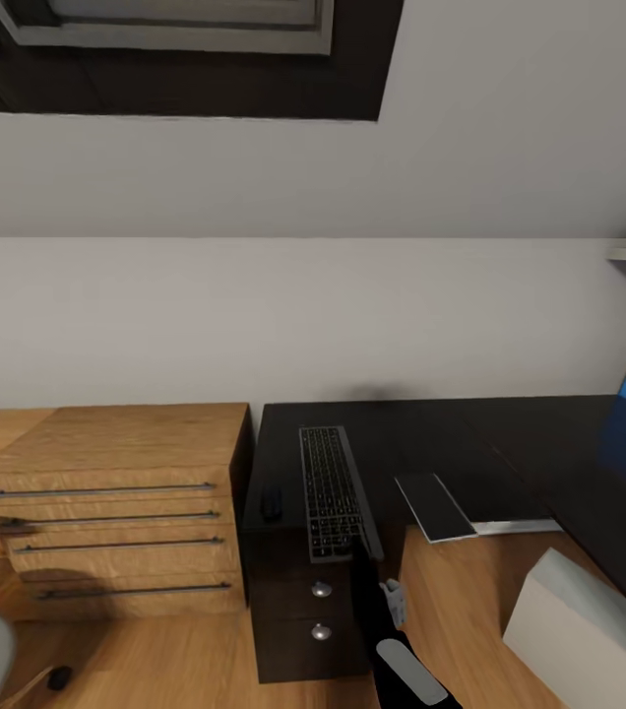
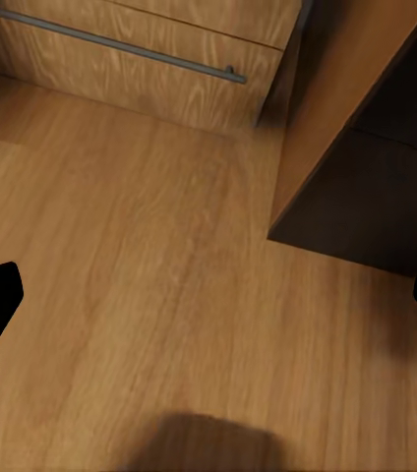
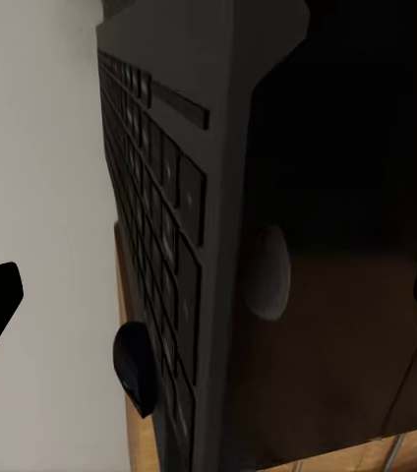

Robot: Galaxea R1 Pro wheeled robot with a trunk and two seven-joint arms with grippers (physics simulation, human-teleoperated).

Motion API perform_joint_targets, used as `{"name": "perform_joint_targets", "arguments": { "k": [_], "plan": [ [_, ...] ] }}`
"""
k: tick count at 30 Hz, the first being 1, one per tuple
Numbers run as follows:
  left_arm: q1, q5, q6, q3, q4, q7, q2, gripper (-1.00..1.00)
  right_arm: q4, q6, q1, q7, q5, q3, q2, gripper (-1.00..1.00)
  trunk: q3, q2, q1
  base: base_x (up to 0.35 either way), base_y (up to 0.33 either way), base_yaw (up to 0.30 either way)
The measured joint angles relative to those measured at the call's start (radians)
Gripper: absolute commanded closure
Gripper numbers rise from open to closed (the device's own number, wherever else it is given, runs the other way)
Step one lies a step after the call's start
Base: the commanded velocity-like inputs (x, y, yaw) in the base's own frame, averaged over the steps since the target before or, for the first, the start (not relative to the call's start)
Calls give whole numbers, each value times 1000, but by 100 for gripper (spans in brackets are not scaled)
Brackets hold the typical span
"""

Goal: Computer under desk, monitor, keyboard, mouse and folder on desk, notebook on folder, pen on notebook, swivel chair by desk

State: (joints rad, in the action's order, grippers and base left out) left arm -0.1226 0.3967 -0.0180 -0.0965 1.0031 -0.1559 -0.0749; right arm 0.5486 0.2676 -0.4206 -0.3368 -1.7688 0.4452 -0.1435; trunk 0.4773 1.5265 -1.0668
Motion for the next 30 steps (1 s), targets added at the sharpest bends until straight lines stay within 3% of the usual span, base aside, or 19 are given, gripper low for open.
{"name": "perform_joint_targets", "arguments": {
  "k": [6,14,15,25,30],
  "plan": [
    [0,0,0,0,0,0,0,-100,0,-1,0,1,0,0,0,-100,0,0,0,214,0,0],
    [0,0,0,0,0,0,-1,-100,0,-5,0,2,0,0,0,-100,0,0,0,24,0,0],
    [0,0,0,0,0,0,-1,-100,0,-5,0,2,0,1,0,100,0,0,0,4,0,0],
    [0,0,0,0,0,0,0,-100,0,-3,0,2,3,4,-1,100,0,0,0,1,0,0],
    [0,0,-1,0,0,-1,0,-100,6,0,0,-4,4,6,-1,100,-16,-35,19,0,0,0]
  ]
}}
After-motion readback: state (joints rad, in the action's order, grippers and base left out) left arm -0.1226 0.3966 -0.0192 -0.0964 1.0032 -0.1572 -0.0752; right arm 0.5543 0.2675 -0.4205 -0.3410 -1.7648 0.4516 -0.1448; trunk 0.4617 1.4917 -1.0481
